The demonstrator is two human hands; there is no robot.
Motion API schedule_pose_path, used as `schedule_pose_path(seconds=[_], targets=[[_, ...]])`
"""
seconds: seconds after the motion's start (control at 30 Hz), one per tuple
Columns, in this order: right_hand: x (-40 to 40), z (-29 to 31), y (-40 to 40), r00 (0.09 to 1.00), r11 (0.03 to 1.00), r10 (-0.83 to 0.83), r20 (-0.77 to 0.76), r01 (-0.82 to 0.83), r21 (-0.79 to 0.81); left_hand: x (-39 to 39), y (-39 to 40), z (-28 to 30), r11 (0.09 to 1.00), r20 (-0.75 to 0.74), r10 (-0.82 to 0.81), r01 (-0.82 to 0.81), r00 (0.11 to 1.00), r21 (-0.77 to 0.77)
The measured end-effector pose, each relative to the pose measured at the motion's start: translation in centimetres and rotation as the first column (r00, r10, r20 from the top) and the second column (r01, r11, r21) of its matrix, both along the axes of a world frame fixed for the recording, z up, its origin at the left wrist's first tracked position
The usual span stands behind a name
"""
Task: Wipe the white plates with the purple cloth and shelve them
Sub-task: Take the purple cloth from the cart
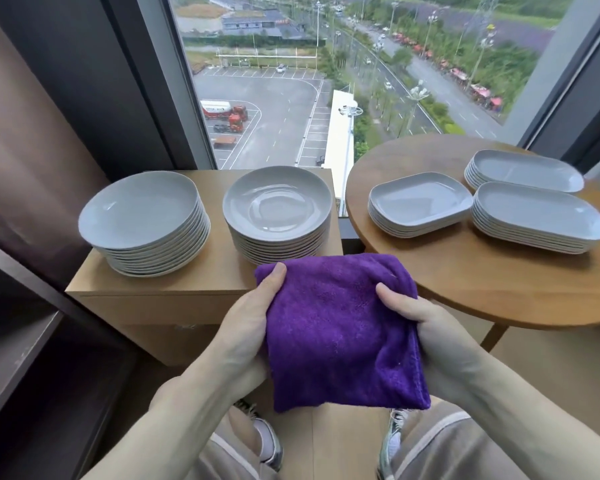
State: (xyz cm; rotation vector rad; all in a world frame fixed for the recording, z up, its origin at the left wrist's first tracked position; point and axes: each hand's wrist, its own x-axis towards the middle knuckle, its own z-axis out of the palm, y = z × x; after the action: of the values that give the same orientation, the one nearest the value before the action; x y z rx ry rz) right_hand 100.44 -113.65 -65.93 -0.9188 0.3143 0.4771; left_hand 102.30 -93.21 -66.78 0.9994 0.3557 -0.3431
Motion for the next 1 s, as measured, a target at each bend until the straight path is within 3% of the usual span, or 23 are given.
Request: schedule_pose_path(seconds=[0.1,0.17,0.2,0.27,0.3,0.33,0.4,0.5,0.6,0.67,0.77,0.87,1.0], targets=[[0.1,-0.9,0.2,0.998,0.994,0.058,-0.025,-0.060,-0.087,0.6,-0.2,-0.4,0.999,0.025,0.022,-0.021,0.999,-0.048],[0.2,-1.7,0.5,0.997,0.962,0.078,0.009,-0.073,-0.265,0.5,-0.2,-0.4,0.999,0.016,0.004,-0.003,1.000,-0.041],[0.1,-2.0,0.8,0.995,0.907,0.090,0.051,-0.060,-0.416,0.3,-0.2,-0.3,0.999,-0.005,0.007,-0.008,1.000,-0.039],[-0.4,-2.4,1.3,0.968,0.692,0.170,0.186,0.017,-0.721,-0.3,-0.2,-0.9,0.999,-0.021,-0.025,0.024,0.999,-0.039],[-1.0,-2.6,1.7,0.940,0.617,0.238,0.247,0.050,-0.786,-0.8,-0.5,-1.1,0.998,-0.019,-0.054,0.054,0.998,-0.021],[-1.7,-2.6,2.3,0.910,0.601,0.301,0.284,0.050,-0.798,-1.4,-0.8,-1.2,0.997,-0.002,-0.081,0.081,0.997,-0.009],[-3.2,-2.7,3.6,0.870,0.649,0.384,0.310,-0.015,-0.761,-2.1,-1.7,-1.6,0.992,0.048,-0.128,0.129,0.991,-0.014],[-3.4,-3.1,3.7,0.818,0.629,0.414,0.400,0.061,-0.775,-2.0,-1.8,-1.3,0.977,0.090,-0.209,0.204,0.974,0.067],[-1.9,-2.5,2.0,0.802,0.739,0.449,0.394,-0.086,-0.668,-0.8,-0.2,-1.1,0.948,0.135,-0.290,0.264,0.948,0.180],[-0.9,-2.2,0.9,0.827,0.814,0.440,0.349,-0.203,-0.544,-0.2,1.0,-1.1,0.932,0.148,-0.338,0.309,0.929,0.189],[0.3,-1.5,-0.2,0.918,0.901,0.290,0.271,-0.166,-0.401,0.5,2.5,-0.9,0.912,0.123,-0.398,0.378,0.909,0.157],[1.1,-0.4,-1.2,0.967,0.962,0.145,0.211,-0.087,-0.260,1.2,3.4,-0.5,0.936,0.098,-0.325,0.305,0.941,0.175],[1.3,0.6,-1.4,0.986,0.994,0.075,0.147,-0.062,-0.088,1.5,2.8,-0.6,0.945,0.127,-0.245,0.208,0.961,0.251]])
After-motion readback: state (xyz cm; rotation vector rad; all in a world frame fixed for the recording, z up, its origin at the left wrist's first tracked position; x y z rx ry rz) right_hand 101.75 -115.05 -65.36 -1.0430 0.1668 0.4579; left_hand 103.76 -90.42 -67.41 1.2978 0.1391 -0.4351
